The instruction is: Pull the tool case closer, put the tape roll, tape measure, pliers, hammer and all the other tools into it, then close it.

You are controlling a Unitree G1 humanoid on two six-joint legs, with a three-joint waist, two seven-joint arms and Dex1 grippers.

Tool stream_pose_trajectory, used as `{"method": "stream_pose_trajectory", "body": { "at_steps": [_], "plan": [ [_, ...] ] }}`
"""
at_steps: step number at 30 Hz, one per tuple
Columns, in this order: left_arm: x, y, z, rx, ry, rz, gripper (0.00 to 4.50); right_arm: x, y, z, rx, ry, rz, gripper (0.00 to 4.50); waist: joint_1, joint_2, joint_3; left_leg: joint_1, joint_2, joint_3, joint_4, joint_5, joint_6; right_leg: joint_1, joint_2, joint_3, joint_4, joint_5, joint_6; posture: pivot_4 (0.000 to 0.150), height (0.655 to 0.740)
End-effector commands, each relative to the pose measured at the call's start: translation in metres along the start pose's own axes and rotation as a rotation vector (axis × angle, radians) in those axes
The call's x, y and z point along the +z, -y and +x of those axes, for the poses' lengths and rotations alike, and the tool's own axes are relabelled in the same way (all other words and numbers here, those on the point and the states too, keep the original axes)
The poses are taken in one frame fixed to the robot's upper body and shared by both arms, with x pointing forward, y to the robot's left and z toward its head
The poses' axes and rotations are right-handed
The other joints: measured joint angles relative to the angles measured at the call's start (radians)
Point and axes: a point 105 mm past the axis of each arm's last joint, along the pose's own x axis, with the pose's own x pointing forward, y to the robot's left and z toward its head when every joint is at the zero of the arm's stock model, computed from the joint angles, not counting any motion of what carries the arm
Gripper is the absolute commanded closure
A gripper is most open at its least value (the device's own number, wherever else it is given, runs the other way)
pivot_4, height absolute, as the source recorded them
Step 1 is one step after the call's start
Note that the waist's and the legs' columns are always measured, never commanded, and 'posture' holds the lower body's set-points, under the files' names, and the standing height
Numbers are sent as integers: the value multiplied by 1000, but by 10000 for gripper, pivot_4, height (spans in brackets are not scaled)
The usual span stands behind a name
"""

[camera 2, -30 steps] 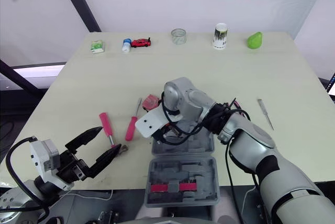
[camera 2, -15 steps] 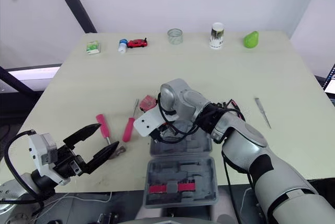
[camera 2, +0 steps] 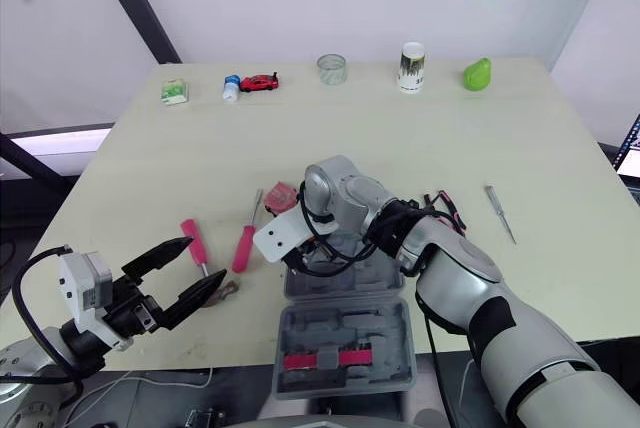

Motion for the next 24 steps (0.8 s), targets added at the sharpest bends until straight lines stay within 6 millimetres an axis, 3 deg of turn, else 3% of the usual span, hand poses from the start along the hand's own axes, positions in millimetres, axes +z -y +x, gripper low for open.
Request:
{"method": "stream_pose_trajectory", "body": {
  "at_steps": [1, 12, 24],
  "plan": [
    [5, -2, -4, 7, -1, 29, 0, 10, 8, -7, -38, 33, -27, 44340, 0, 0, 0, 0, 0, 0, 0, 0, 0, 0, 0, 0, 0, 0, 0, 1500, 7400],
    [5, -2, -4, -5, -17, 36, 0, 3, 8, 0, -43, 18, -22, 44340, 0, 0, 0, -11, 0, -1, 0, 2, -3, -10, -2, 1, 1, 1, -2, 1500, 7400],
    [6, -3, -1, -13, -13, 35, 0, 0, 7, 1, -34, 12, -22, 44340, -2, 0, 0, -11, 0, -1, -1, 2, -4, -10, -1, 0, 1, 1, -2, 1500, 7400]
  ]
}}
